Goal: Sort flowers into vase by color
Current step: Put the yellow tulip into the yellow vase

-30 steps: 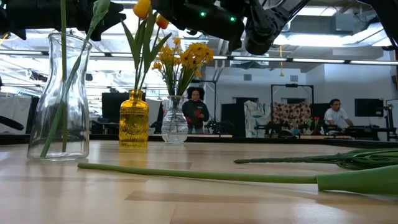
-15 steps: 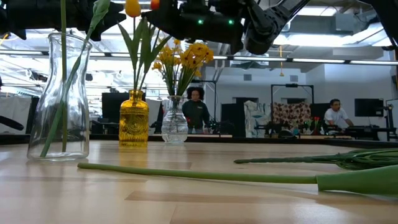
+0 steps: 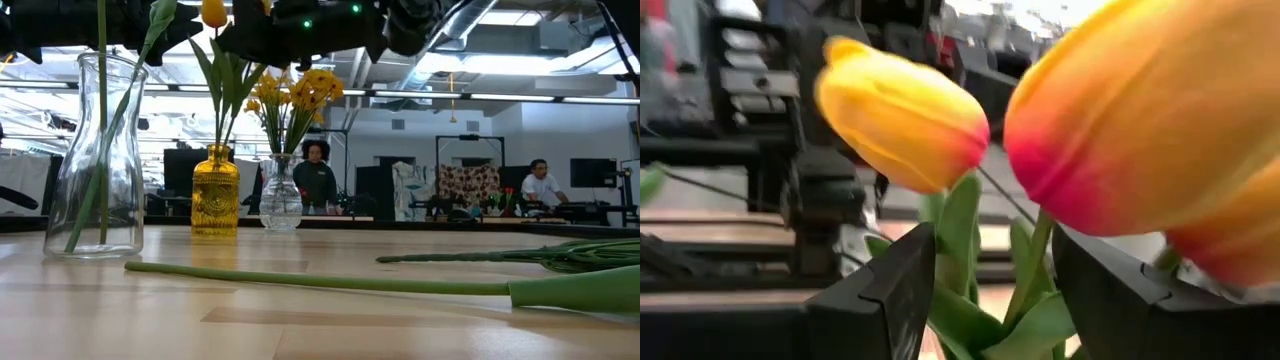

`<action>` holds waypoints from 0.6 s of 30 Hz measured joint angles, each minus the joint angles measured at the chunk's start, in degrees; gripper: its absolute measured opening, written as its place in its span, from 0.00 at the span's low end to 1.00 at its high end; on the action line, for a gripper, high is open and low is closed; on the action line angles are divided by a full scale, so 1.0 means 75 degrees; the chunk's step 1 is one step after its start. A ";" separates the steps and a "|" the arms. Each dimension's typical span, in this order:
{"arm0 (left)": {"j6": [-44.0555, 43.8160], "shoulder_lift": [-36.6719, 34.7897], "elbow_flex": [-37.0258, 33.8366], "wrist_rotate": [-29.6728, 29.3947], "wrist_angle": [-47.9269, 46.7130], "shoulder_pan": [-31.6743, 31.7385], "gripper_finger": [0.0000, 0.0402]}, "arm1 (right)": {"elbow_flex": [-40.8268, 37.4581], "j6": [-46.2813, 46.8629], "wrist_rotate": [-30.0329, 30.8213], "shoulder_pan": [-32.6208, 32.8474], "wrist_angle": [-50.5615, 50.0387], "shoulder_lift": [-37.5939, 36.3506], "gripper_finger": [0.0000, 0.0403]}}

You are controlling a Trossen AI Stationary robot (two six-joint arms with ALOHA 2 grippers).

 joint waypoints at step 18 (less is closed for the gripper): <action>0.0005 -0.0003 -0.0003 0.0002 0.0037 0.0000 0.45 | 0.1495 -0.0280 0.0994 0.0203 -0.4131 -0.0003 0.57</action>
